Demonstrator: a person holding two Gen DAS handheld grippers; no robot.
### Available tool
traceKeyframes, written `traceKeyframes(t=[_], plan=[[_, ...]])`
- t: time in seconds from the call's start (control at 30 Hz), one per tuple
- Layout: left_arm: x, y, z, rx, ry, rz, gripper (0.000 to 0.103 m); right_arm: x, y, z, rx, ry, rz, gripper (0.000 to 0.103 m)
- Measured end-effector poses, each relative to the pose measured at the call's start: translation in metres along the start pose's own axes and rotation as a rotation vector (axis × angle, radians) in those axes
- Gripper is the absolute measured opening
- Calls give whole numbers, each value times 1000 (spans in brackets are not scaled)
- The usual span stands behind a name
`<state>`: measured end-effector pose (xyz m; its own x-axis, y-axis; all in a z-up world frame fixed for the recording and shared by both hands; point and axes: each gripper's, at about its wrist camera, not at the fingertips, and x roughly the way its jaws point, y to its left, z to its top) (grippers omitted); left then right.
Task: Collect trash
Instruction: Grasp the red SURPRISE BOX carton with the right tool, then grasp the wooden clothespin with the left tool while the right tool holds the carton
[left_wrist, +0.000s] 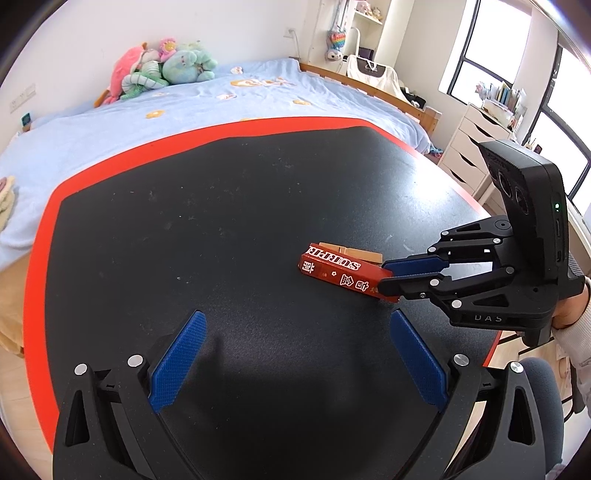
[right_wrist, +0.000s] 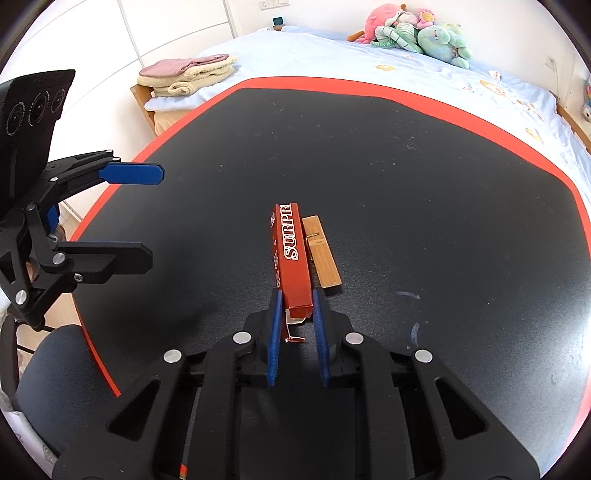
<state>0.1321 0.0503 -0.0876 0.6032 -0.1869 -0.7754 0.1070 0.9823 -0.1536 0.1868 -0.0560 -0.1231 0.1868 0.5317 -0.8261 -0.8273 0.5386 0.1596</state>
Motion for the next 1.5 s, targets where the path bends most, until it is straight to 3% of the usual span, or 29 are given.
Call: traceKeyframes(t=[0.47, 0.8, 1.3, 1.5], plan=[[4, -10, 8, 30, 3, -7, 95, -22, -9, 0, 50, -65, 19, 15], [20, -22, 25, 94, 24, -35, 95, -35, -24, 1, 96, -75, -15, 15], [73, -34, 48, 137, 137, -87, 95, -45, -44, -7, 158, -59, -81, 15], [84, -40, 48, 154, 161, -65, 94, -44, -45, -8, 170, -55, -86, 15]])
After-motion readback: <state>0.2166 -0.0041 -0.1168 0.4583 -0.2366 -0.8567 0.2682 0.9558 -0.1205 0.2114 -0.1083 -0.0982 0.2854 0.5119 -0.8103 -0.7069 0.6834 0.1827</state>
